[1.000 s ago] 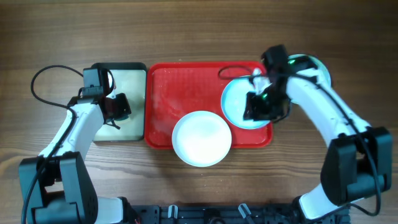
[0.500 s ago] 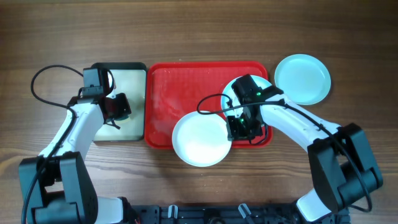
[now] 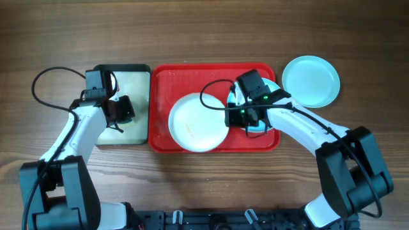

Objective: Clean dirty plates on tray and stack at the side
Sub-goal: 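Move the right gripper back to the red tray and grip the white plate's rim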

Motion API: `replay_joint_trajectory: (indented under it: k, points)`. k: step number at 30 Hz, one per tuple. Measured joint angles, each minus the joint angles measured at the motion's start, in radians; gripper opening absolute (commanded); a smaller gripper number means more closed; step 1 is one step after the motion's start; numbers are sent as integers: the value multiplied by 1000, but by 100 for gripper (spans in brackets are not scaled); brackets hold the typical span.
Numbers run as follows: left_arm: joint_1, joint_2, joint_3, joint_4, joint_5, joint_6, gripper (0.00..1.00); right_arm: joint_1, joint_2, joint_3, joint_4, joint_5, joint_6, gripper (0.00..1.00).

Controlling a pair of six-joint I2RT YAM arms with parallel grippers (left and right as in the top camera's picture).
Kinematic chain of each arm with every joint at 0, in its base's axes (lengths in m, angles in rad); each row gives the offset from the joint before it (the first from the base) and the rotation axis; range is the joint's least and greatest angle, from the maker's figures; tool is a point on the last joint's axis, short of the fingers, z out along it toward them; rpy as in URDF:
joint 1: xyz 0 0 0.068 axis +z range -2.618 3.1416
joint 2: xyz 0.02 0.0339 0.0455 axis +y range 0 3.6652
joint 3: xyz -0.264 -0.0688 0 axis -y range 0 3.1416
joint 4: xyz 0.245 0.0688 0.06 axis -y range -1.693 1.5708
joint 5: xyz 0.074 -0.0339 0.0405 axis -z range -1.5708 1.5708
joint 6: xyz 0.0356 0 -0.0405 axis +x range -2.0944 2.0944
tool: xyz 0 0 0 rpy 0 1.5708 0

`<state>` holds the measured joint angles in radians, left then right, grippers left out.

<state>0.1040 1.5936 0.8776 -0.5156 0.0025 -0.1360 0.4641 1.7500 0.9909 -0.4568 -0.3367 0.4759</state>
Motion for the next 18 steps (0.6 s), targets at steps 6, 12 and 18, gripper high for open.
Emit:
replay_joint_trajectory:
  k: [6, 12, 18]
  points:
    - [0, 0, 0, 0, 19, 0, 4, 0, 0, 2, 172, 140, 18, 4]
    - [0, 0, 0, 0, 23, 0, 4, 7, 0, 16, 253, 227, 18, 4]
    - [0, 0, 0, 0, 23, 0, 4, 52, 0, 151, 104, 330, 10, 4]
